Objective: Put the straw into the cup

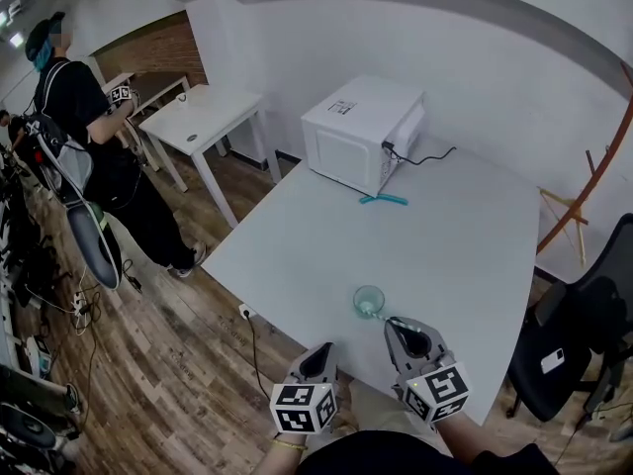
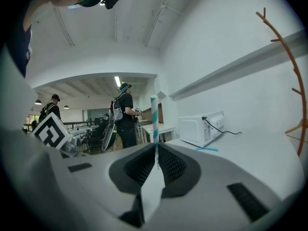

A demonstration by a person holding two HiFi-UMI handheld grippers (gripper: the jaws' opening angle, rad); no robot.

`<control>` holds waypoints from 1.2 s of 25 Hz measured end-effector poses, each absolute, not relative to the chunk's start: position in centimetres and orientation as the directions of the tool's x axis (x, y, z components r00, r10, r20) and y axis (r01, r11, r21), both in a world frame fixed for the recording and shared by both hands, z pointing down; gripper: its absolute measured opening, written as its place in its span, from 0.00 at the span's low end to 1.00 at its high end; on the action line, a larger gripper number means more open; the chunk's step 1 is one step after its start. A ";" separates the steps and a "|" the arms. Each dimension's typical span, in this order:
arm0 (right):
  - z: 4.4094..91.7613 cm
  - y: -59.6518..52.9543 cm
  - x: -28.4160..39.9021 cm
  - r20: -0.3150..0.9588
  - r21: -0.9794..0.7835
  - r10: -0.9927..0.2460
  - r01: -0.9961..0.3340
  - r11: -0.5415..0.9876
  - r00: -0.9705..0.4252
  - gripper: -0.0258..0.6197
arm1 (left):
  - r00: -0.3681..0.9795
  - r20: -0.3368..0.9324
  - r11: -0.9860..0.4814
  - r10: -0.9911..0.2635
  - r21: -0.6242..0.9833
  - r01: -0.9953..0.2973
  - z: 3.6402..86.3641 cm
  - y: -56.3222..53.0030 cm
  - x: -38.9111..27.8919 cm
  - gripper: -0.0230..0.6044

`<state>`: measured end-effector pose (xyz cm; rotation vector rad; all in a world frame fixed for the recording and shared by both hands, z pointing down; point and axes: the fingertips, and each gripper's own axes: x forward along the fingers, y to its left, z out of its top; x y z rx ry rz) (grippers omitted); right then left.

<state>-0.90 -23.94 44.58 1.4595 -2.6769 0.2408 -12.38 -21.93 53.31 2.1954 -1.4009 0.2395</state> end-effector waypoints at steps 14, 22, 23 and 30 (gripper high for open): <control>48.2 -28.2 -0.3 0.232 -0.114 -0.807 -0.839 0.532 -0.543 0.10 | 0.450 0.458 -0.317 -0.767 0.340 -0.886 55.7 -25.7 -11.4 0.07; 50.5 -29.5 -0.3 0.284 -0.117 -0.789 -0.836 0.536 -0.545 0.10 | 0.446 0.488 -0.301 -0.750 0.349 -0.887 57.4 -26.9 -10.9 0.07; 50.8 -29.6 -0.3 0.290 -0.118 -0.786 -0.836 0.536 -0.546 0.10 | 0.446 0.491 -0.299 -0.748 0.351 -0.887 57.6 -27.1 -10.8 0.07; 53.2 -30.5 0.0 0.336 -0.119 -0.770 -0.836 0.536 -0.542 0.10 | 0.440 0.511 -0.285 -0.739 0.355 -0.890 58.7 -27.9 -10.2 0.07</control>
